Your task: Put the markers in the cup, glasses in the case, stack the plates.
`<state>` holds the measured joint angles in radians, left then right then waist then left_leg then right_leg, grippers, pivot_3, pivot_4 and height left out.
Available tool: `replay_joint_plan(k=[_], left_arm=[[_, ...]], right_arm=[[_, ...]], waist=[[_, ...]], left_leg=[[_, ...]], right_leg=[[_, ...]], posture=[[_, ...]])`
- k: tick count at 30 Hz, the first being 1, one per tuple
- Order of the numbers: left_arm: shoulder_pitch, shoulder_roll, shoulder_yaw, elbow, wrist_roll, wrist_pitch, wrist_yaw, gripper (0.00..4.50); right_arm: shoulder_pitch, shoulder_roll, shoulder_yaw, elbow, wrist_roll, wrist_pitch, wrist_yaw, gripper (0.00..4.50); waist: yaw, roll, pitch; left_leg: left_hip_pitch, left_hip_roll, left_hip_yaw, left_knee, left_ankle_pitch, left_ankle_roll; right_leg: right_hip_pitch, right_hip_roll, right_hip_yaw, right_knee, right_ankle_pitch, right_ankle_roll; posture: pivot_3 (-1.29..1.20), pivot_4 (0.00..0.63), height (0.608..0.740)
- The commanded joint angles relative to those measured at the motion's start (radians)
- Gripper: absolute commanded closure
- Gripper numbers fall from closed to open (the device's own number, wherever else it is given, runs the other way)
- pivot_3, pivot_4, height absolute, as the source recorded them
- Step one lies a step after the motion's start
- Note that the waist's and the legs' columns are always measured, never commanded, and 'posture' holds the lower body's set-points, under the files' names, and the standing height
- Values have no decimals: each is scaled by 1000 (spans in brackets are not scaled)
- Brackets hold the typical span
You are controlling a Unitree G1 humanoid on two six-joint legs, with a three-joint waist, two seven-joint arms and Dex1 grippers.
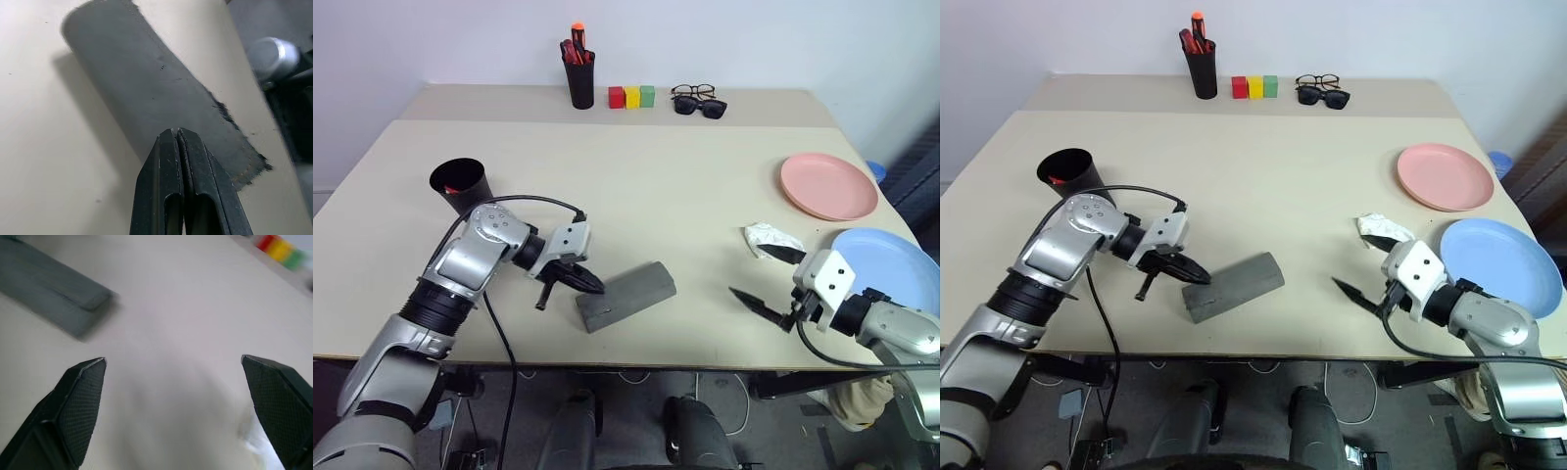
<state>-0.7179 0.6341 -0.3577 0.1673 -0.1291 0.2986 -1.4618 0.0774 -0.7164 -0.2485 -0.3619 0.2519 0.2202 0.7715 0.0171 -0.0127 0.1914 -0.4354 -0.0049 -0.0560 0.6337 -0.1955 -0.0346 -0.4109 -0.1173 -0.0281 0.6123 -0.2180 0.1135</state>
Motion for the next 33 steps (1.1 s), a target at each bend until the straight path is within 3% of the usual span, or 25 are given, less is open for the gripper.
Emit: replay_joint_plan(k=[1,2,5,12,18,21,28,33], left_arm=[[-33,-77,56,2,2,-51,132,4464],[-51,-118,71,-6,-8,-38,177,4464],[-105,-226,92,-9,-46,52,265,3614],[-147,-349,33,65,-12,27,317,83],[-209,-438,11,137,29,-23,381,30],[-232,-468,16,161,34,-36,400,0],[-237,-466,28,155,27,-32,395,0],[-217,-448,29,138,23,-25,392,0]], right_arm=[[-26,9,-54,51,-54,29,-112,0],[-30,14,-64,65,-71,43,-150,0],[-37,14,-87,102,-107,72,-219,0],[-3,30,-128,109,-136,178,-325,0],[14,44,-132,111,-133,262,-365,0],[4,48,-124,155,-135,278,-377,896],[-9,38,-132,226,-138,304,-401,4473],[-7,33,-145,241,-145,297,-412,4473]], waist=[[1,-1,0],[-1,-1,0],[-2,-1,1],[-9,2,0],[-4,1,0],[-4,1,0],[-7,2,0],[-4,2,0]], left_leg=[[0,0,0,0,0,0],[0,0,0,0,0,0],[-1,0,-1,0,0,0],[3,0,0,-2,0,1],[3,0,0,-1,0,1],[3,0,0,-1,0,1],[3,0,0,-2,0,1],[3,0,0,-2,0,1]], right_leg=[[0,0,0,0,0,0],[0,0,0,-1,0,0],[0,0,0,0,0,1],[0,0,0,2,0,1],[1,0,0,1,0,1],[2,0,0,1,-1,1],[2,0,0,1,-1,1],[2,0,0,1,-1,1]], posture=[[0,150,740],[0,150,740],[0,150,740],[0,150,740],[0,150,740],[0,150,740],[0,150,740],[0,150,740]])
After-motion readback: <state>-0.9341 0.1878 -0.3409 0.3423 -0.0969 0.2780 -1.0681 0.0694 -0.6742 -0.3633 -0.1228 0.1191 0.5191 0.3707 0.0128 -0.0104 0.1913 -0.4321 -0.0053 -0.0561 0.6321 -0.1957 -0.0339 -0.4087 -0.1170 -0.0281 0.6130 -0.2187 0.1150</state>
